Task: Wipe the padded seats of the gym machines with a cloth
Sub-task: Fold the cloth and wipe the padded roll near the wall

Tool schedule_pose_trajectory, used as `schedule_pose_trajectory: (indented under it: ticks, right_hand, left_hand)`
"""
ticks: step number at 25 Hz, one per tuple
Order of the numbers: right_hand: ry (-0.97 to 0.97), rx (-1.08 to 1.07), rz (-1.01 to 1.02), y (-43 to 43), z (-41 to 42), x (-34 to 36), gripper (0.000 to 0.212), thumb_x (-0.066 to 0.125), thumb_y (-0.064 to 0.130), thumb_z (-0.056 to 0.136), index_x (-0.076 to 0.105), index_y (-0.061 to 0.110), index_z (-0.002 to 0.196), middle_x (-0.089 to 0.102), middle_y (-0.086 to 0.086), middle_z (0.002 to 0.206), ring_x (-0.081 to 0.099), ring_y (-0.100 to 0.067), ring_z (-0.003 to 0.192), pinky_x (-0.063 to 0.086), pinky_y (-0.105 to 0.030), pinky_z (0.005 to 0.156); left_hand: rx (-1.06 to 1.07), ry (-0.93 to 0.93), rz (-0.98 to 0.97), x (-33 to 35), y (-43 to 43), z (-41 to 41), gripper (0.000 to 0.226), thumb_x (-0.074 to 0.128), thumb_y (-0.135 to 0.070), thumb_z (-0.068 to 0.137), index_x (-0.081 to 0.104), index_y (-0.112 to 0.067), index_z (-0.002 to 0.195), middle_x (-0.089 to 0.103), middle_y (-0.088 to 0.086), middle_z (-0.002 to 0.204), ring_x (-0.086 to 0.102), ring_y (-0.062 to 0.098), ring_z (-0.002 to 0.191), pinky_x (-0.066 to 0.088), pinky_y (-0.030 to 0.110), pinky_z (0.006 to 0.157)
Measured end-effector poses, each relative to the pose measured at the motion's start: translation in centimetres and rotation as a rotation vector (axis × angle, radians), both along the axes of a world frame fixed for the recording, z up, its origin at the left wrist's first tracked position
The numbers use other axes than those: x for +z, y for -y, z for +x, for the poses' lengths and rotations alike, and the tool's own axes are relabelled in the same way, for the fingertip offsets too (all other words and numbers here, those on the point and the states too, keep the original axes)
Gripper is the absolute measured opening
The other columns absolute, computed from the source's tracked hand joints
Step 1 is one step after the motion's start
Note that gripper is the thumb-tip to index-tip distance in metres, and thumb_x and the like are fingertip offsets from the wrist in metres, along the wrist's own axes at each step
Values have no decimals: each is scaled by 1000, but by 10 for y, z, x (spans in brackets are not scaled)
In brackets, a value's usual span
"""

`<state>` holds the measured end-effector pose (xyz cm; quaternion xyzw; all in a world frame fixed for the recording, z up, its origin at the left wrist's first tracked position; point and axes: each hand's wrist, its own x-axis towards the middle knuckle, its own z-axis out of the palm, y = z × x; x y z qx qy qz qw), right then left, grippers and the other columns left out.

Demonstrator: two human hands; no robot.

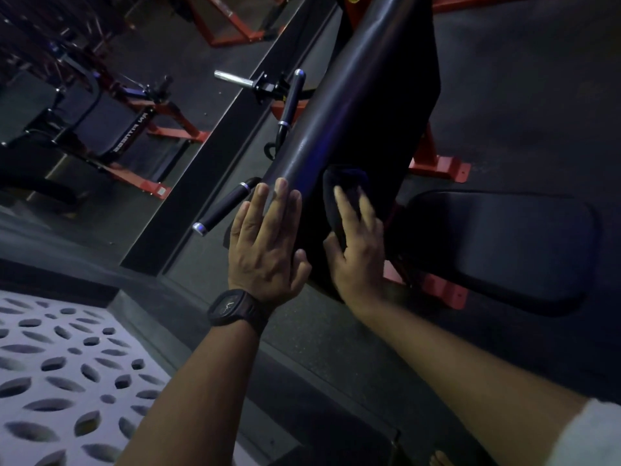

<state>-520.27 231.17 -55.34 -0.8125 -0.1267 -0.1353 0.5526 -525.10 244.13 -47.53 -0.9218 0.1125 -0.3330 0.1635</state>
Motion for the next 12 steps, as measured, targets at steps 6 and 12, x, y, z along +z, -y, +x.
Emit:
schedule_pose_trajectory:
  ticks: [6, 12]
  right_hand:
    - [-483, -211, 124, -5, 32, 3, 68, 58, 16, 94, 34, 35, 155, 29, -3, 163, 46, -29, 132, 40, -34, 101]
    - [-614, -220, 250, 12, 75, -22, 61, 57, 13, 98, 38, 29, 154, 37, -3, 158, 47, -29, 135, 37, -33, 109]
  left_hand:
    - [16, -17, -29, -1, 3, -1, 71, 35, -39, 92, 34, -5, 154, 29, 15, 160, 2, 23, 157, 11, 43, 126]
    - [17, -29, -43, -3, 0, -1, 71, 34, -40, 93, 31, -8, 156, 28, 15, 162, 2, 25, 157, 15, 48, 125]
